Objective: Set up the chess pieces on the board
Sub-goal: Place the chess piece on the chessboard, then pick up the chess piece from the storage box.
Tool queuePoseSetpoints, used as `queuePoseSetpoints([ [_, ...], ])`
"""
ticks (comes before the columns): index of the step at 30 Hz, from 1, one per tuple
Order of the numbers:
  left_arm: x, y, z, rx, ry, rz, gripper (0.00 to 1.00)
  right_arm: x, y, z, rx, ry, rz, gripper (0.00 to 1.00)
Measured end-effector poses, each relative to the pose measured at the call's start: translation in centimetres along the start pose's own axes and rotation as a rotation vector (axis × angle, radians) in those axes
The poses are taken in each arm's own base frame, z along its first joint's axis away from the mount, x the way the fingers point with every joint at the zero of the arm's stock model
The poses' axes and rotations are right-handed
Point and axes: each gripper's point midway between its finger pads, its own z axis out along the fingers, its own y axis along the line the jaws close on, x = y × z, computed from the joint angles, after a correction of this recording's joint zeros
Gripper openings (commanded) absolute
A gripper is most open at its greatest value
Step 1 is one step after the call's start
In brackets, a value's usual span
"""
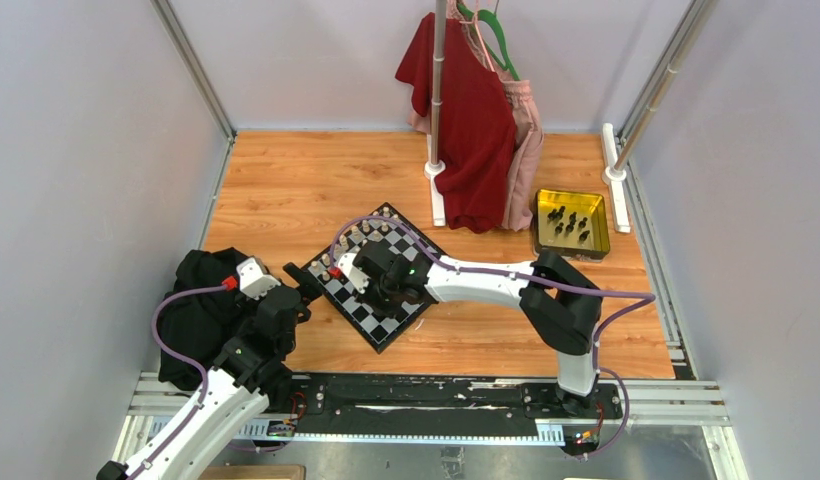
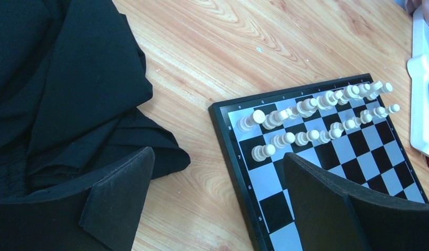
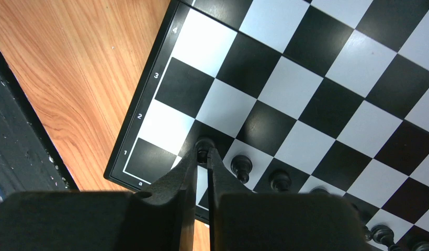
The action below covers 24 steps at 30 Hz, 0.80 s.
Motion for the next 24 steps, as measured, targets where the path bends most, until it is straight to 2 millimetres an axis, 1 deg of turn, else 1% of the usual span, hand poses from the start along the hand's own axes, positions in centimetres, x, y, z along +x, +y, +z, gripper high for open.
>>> queuePoseSetpoints([
  [5,0.0,0.0,0.0,0.0,0.0,0.0,1.0,0.46,-0.03,0.1,0.005,0.011,0.004,0.19],
  [13,0.01,-0.01,0.0,0.001,0.001,0.0,1.0,0.47,-0.03,0.1,0.007,0.011,0.004,0.28],
  [18,0.01,-0.01,0.0,0.001,0.001,0.0,1.0,0.28,0.11,-0.1,0.006,0.005,0.001,0.3],
  [24,0.01,-0.01,0.0,0.001,0.001,0.0,1.0,-0.32,0.36,-0.84,0.006,-0.014,-0.007,0.31],
])
